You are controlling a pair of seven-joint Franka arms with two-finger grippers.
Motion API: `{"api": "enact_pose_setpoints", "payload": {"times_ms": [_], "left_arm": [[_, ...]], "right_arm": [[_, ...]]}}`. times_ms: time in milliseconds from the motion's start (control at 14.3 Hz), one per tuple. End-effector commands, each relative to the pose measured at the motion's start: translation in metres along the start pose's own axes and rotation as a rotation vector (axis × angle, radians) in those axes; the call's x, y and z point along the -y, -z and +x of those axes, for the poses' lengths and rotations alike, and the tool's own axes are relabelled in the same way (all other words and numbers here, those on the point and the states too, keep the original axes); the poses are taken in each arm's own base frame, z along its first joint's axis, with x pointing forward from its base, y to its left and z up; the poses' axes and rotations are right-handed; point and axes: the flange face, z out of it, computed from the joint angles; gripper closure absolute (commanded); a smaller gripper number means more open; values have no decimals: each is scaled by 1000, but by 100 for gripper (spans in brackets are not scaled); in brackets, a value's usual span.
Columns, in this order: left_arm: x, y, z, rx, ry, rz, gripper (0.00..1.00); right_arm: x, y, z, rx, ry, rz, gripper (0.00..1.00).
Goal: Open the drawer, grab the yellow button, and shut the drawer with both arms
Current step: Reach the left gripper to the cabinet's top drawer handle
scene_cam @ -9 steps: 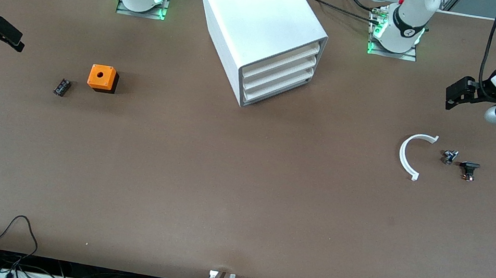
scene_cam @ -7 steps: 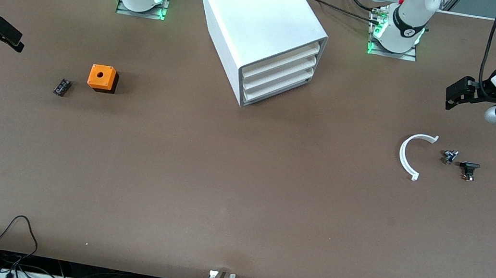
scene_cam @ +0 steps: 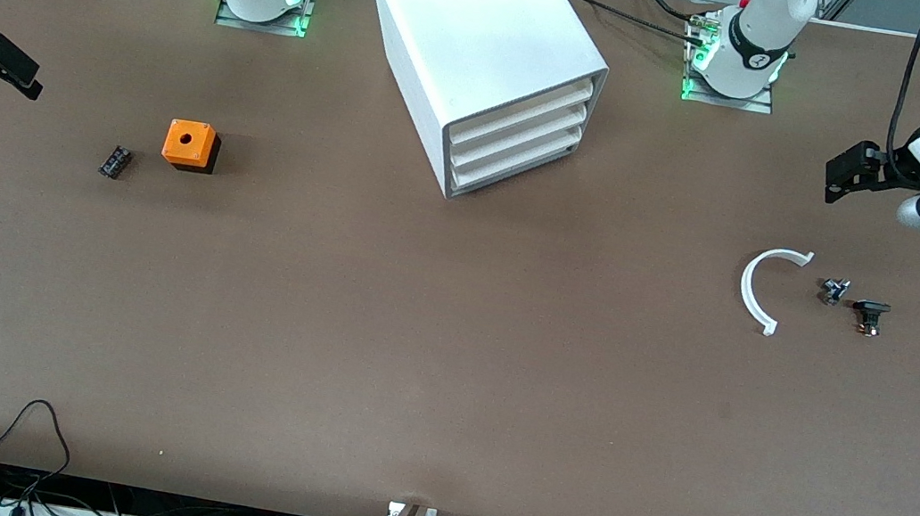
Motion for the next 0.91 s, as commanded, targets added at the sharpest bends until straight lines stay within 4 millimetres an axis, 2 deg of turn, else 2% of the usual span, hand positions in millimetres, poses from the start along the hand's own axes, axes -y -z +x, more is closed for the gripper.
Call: {"api": "enact_pose_setpoints", "payload": {"times_ms": [0,350,420,490,560,630,700,770,840], "left_arm": [[-1,7,3,3,-28,11,0],[-10,8,1,13,-35,-12,0],[-19,-1,2,63,-49,-13,0],[-37,0,2,65,-77,-3,0],[-37,-8,8,77,-95,-17,0],[-40,-20,15,96,-98,-30,0],[-52,-47,21,147,-118,-30,0],[-61,-88,35,229,-136,-50,0],[-59,-90,35,241,-133,-118,0]], "right_arm": [[3,5,0,-13,14,2,0],[3,4,2,-21,15,-6,0],[2,4,2,-23,14,-9,0],[3,3,3,-18,11,-8,0],[4,2,2,-17,7,-5,0],[4,2,2,-15,7,0,0],[4,2,2,-13,7,1,0],[3,1,2,-7,16,0,0],[5,-6,5,8,18,-1,0]]}}
